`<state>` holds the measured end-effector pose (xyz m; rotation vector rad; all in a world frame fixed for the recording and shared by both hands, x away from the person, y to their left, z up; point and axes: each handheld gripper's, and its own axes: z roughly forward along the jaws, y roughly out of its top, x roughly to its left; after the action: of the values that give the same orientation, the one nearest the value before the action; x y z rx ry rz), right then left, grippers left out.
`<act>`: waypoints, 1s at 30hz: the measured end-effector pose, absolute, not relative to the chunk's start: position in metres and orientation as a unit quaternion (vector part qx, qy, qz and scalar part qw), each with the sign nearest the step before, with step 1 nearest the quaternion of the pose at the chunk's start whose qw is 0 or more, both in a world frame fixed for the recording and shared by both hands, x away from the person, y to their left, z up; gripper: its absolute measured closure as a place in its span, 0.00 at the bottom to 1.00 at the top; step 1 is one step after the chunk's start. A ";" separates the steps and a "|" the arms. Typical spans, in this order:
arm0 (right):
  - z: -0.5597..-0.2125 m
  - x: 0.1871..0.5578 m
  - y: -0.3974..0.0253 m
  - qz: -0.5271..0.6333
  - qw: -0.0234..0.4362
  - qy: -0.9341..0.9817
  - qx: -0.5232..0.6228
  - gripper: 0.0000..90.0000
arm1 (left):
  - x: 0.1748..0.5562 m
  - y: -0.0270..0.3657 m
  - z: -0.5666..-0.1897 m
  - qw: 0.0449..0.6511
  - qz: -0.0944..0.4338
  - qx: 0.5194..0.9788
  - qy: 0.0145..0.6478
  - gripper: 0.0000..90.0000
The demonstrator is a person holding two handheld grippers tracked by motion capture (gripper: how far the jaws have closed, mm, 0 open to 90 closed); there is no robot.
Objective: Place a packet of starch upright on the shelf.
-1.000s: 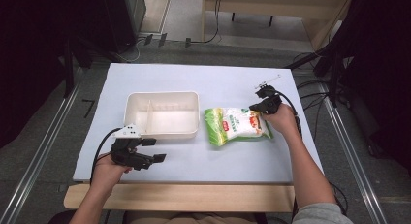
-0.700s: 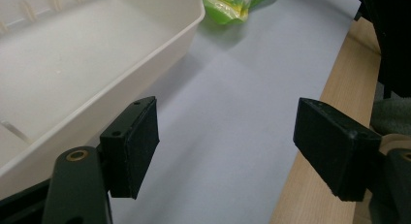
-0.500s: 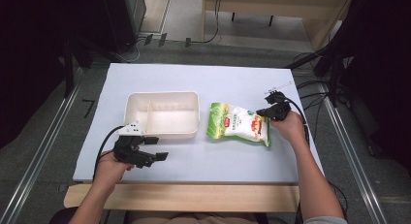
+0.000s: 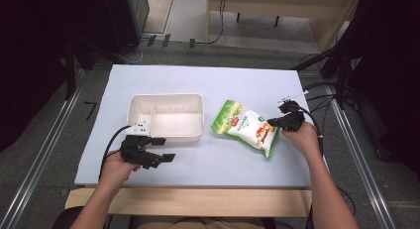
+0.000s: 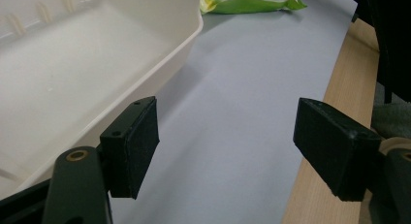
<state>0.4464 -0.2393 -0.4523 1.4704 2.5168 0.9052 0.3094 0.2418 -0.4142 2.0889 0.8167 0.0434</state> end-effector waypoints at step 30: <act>-0.453 0.384 -0.246 0.306 0.018 0.816 0.490 1.00 | 0.323 0.225 -0.411 0.437 0.011 0.845 0.307 0.28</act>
<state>0.3844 -0.2456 -0.4530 1.5222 2.5343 0.9494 0.3229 0.2254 -0.4114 2.1018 0.7645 0.0285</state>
